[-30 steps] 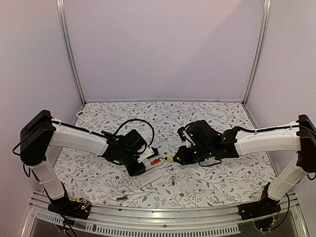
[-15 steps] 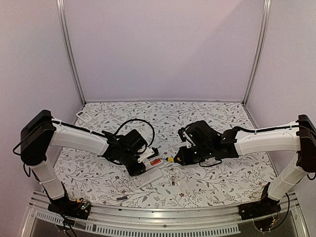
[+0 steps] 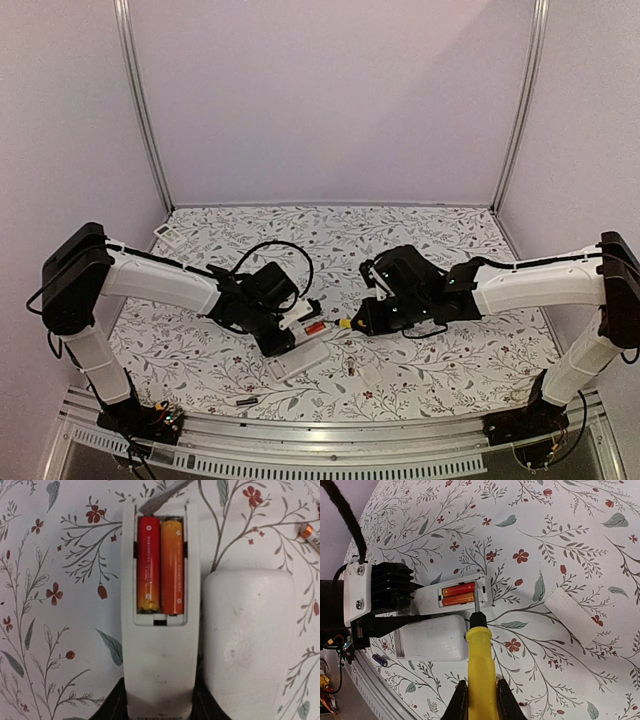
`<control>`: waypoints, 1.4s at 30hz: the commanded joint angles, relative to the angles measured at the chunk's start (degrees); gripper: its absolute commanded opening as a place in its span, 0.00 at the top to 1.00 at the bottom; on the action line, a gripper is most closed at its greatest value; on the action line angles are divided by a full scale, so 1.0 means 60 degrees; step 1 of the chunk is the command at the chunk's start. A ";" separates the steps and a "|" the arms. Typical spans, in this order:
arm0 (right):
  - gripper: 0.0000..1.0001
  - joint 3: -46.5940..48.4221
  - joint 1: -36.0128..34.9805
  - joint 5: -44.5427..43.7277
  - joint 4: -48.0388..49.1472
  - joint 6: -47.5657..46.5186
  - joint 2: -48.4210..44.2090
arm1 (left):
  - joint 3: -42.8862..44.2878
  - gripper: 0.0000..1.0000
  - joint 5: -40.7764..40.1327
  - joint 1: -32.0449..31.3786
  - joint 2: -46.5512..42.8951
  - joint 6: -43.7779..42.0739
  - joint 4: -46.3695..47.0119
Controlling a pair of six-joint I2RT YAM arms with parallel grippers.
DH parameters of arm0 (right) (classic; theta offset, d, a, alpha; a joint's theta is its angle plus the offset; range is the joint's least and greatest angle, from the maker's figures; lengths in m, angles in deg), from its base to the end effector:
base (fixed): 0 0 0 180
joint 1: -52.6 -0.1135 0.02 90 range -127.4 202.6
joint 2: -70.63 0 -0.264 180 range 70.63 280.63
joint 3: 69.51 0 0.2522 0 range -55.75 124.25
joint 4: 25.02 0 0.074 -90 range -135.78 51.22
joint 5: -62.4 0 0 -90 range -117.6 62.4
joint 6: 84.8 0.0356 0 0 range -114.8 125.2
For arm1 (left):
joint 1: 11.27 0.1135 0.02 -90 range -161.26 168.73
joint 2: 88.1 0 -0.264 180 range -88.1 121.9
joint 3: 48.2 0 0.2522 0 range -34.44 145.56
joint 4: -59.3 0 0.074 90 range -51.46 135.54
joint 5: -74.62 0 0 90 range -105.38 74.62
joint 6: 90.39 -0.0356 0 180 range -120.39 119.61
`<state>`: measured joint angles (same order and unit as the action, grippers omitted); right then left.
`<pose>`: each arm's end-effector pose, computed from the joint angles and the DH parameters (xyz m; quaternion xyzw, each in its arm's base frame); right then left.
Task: Unload the batteries from the remote control
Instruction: Remove the battery from the remote control without the battery cover.
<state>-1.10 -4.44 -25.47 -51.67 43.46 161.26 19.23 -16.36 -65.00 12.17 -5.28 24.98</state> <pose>0.1776 0.2763 0.1996 -0.1592 0.9225 0.2713 0.2237 0.1907 -0.2588 0.1355 0.4783 0.8555 -0.0742 0.1837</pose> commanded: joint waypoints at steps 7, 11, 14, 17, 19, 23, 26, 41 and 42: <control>1.00 -0.0433 0.0006 0.2138 0.0844 0.0182 -0.0046 | 0.0009 0.85 -0.0200 -0.0195 0.0632 -0.0145 -0.0068; 1.00 -0.0643 0.0014 0.3048 0.1562 0.0499 -0.0371 | 0.0031 0.85 -0.0217 -0.0186 0.0660 -0.0137 -0.0095; 1.00 -0.0725 -0.0014 0.3420 0.1921 0.0682 -0.0530 | 0.0038 0.85 -0.0240 -0.0175 0.0689 -0.0138 -0.0104; 1.00 -0.0744 -0.0031 0.3546 0.2043 0.0782 -0.0706 | 0.0051 0.85 -0.0270 -0.0179 0.0729 -0.0138 -0.0133; 1.00 -0.0752 -0.0045 0.3567 0.2045 0.0811 -0.0794 | 0.0064 0.85 -0.0277 -0.0184 0.0751 -0.0138 -0.0150; 1.00 -0.0801 -0.0067 0.3459 0.1925 0.0865 -0.0973 | 0.0082 0.86 -0.0320 -0.0183 0.0764 -0.0121 -0.0185; 1.00 -0.0878 -0.0092 0.3171 0.1684 0.0899 -0.1087 | 0.0094 0.86 -0.0352 -0.0175 0.0764 -0.0124 -0.0196; 1.00 -0.1063 0.0156 0.0278 0.0123 0.1141 -0.2150 | 0.0166 0.86 -0.0686 -0.0199 0.0629 -0.0109 -0.0286; 1.00 -0.1079 0.0270 0.0319 0.0089 0.1103 -0.2173 | 0.0177 0.86 -0.0718 -0.0198 0.0639 -0.0098 -0.0284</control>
<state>-7.13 -4.68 -18.91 -47.93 50.37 150.25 20.63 -17.84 -65.50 12.91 -5.34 23.28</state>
